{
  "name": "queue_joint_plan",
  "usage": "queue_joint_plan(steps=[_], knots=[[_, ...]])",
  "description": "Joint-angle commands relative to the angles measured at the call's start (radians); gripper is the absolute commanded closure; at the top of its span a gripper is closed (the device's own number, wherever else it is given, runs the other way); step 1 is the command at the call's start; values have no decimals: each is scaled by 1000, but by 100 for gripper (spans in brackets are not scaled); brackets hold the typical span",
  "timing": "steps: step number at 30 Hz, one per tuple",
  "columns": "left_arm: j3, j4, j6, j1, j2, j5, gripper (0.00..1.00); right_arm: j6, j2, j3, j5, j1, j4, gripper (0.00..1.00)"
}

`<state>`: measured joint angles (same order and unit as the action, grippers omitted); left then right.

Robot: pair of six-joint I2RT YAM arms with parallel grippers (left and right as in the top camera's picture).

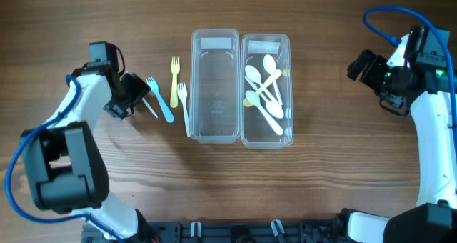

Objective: Pack container
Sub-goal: 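Retract the right arm and move the left gripper to the forks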

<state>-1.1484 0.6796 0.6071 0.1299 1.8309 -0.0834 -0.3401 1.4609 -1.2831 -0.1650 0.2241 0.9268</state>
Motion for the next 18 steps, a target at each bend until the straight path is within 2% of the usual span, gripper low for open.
queue_joint_plan(steps=[1, 9, 15, 18], knots=[[-30, -21, -31, -4, 10, -15, 20, -11, 15, 3, -21, 0, 5, 0], [-30, -41, -31, -4, 21, 55, 29, -30, 15, 3, -21, 0, 9, 0], [-30, -63, -108, -4, 45, 56, 29, -29, 15, 3, -39, 0, 10, 0], [-30, -78, -152, -8, 64, 51, 25, -30, 15, 3, -39, 0, 10, 0]])
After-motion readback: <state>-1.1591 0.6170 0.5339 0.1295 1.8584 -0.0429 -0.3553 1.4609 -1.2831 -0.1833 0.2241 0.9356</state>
